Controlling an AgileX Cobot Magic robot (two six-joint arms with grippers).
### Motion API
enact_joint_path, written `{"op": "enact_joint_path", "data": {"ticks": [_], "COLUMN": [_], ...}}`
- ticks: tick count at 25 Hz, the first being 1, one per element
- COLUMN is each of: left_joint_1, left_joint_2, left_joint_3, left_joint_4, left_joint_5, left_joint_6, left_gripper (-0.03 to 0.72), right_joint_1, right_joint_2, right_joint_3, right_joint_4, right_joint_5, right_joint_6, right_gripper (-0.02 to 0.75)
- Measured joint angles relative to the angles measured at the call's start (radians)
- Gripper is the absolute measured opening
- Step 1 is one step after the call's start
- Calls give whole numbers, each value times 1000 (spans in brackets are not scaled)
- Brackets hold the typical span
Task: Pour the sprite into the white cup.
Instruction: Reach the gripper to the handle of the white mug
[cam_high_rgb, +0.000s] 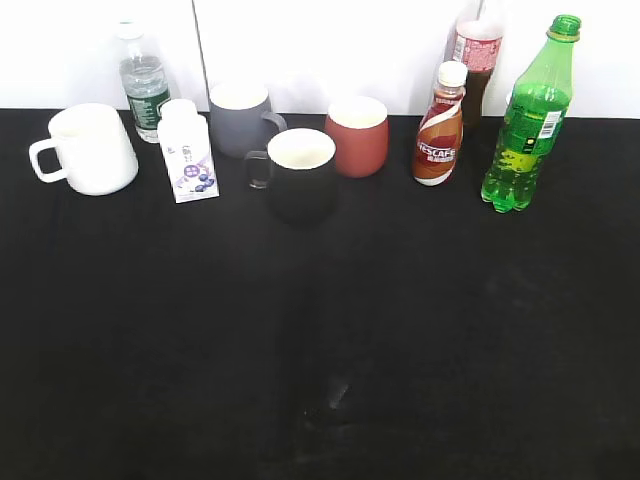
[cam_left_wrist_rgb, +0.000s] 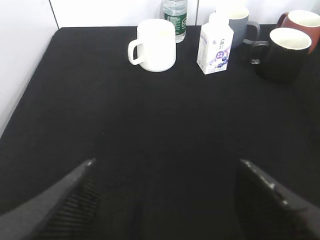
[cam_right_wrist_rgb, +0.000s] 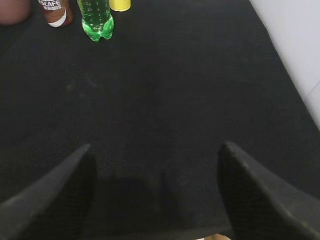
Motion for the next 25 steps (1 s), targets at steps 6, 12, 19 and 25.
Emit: {"op": "enact_joint_path", "data": {"ticks": [6,12,19,25], "left_joint_1": [0,0,0,0], "left_joint_2": [0,-1,496,1200], "left_joint_3": [0,-22,40,47], "left_joint_4": [0,3,85,58], "left_joint_5": [0,-151,-1031,-1616], "left_joint_6": [0,0,0,0], "left_gripper": [615,499,498,498], "right_joint_1": [0,0,0,0], "right_joint_2": [0,0,0,0], "right_joint_3": [0,0,0,0], "right_joint_4": [0,0,0,0], "right_joint_5": [0,0,0,0], "right_joint_6": [0,0,0,0], "right_gripper": [566,566,566,566]}}
